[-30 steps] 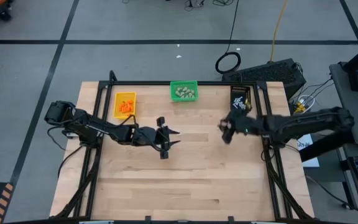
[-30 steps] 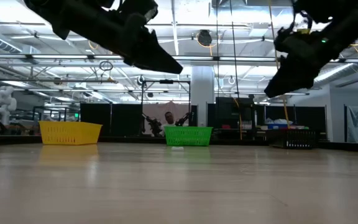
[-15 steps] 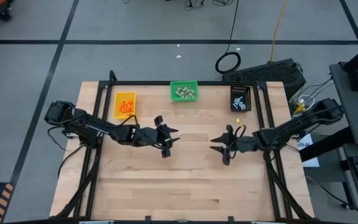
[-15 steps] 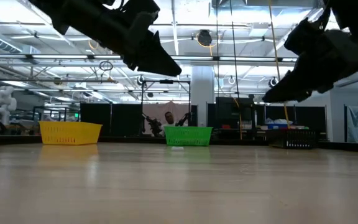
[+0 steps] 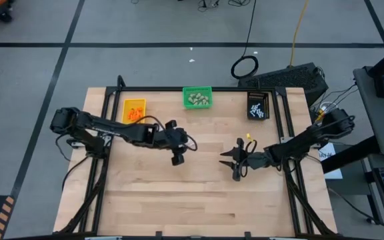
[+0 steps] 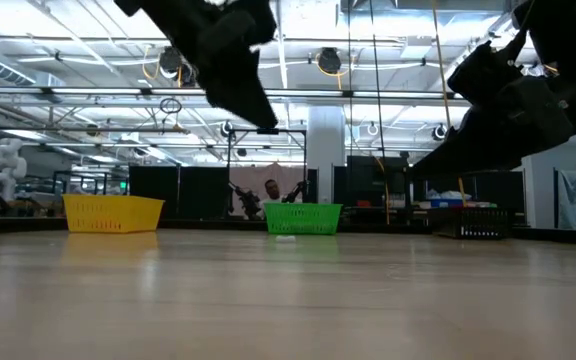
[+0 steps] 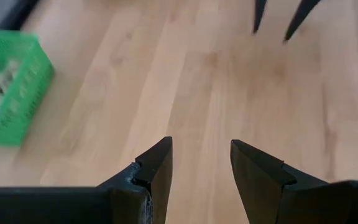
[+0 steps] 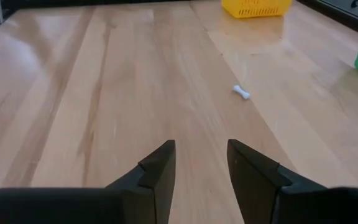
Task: Sort Halloween decoration
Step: Put the white bone toy into the black bin
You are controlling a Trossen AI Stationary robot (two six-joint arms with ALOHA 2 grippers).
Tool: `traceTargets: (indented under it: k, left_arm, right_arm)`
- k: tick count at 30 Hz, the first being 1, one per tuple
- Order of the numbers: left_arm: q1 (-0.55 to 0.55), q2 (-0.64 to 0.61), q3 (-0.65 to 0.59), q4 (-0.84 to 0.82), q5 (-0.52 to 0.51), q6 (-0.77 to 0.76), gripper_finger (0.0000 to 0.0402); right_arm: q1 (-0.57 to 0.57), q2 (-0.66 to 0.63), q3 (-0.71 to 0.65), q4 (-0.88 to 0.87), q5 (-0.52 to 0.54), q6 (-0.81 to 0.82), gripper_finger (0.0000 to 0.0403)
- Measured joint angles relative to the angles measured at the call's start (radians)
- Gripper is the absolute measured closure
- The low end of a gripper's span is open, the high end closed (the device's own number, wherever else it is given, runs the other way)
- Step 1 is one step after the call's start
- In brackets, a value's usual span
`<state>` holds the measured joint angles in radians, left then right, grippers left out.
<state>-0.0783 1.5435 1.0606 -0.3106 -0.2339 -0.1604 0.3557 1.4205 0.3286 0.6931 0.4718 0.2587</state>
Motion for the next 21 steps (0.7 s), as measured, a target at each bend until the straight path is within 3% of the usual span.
traceTargets:
  k: [9, 21]
  left_arm:
    - [0.064, 0.15, 0.003, -0.019, 0.078, 0.061, 0.024]
    - [0.147, 0.293, 0.004, 0.11, 0.151, 0.045, 0.024]
  right_arm:
    - [-0.001, 0.005, 0.0, 0.0, 0.003, -0.021, 0.0273]
    - [-0.002, 0.005, 0.001, -0.001, 0.003, -0.047, 0.0273]
